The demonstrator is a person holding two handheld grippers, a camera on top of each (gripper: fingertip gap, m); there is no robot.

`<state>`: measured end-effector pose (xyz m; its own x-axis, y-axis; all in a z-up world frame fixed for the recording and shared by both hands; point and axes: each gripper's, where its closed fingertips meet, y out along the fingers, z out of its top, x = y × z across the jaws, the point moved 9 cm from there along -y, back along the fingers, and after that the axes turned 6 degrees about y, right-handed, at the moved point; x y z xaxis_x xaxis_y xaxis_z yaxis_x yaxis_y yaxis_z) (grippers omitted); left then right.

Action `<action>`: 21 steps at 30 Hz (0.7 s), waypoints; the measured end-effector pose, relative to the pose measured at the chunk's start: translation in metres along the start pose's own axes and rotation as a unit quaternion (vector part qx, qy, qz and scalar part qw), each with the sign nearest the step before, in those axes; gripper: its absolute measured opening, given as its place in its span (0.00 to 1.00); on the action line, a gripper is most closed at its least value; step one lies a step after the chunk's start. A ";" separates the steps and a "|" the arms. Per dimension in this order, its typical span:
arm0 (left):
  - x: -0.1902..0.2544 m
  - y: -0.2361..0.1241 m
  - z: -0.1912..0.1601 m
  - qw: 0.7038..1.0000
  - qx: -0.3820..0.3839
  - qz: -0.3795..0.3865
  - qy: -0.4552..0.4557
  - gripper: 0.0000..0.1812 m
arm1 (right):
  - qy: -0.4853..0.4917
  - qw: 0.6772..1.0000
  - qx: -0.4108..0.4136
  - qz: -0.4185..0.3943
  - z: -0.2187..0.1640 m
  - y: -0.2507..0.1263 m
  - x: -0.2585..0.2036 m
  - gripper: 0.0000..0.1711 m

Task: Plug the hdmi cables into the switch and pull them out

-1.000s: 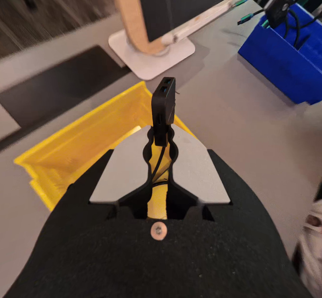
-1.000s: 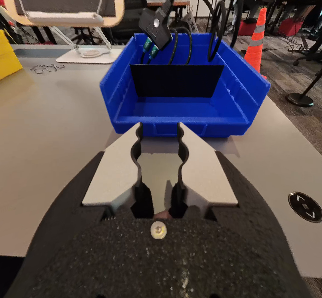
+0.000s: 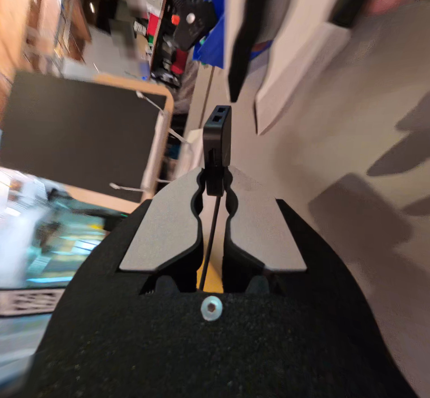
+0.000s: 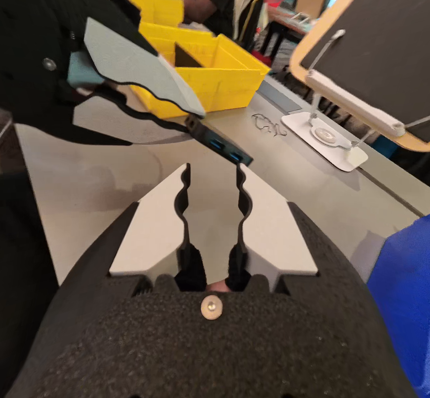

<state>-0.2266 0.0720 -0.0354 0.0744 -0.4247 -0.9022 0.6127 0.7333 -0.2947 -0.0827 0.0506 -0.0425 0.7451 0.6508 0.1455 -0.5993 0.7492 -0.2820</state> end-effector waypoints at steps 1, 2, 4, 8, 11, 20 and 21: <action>-0.004 0.002 -0.005 0.997 0.003 -0.016 -0.080 0.08 | 0.023 0.999 0.020 -0.013 -0.003 -0.001 0.003 0.23; -0.008 0.003 -0.009 0.985 0.014 -0.037 -0.171 0.08 | 0.046 0.998 0.032 -0.020 -0.006 -0.001 0.005 0.23; -0.018 0.004 -0.017 0.922 0.052 -0.097 -0.370 0.08 | 0.072 0.996 0.041 -0.031 -0.011 0.001 0.010 0.24; -0.031 0.010 -0.036 0.745 0.094 -0.160 -0.641 0.08 | 0.005 0.994 0.080 -0.070 -0.006 0.005 -0.002 0.29; -0.025 0.014 -0.050 0.626 0.081 -0.177 -0.755 0.08 | -0.085 0.986 0.065 -0.125 0.003 0.010 -0.022 0.30; 0.004 0.017 -0.051 0.419 0.084 -0.227 -0.875 0.08 | -0.373 0.891 0.003 -0.260 -0.009 0.052 -0.053 0.20; 0.005 0.017 -0.050 0.409 0.089 -0.230 -0.879 0.08 | -0.383 0.886 -0.007 -0.262 -0.011 0.054 -0.050 0.16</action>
<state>-0.2554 0.1085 -0.0608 0.2738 -0.3362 0.9011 0.9158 0.3774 -0.1374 -0.1494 0.0570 -0.0756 0.4992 0.1102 0.8595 -0.2218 0.9751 0.0038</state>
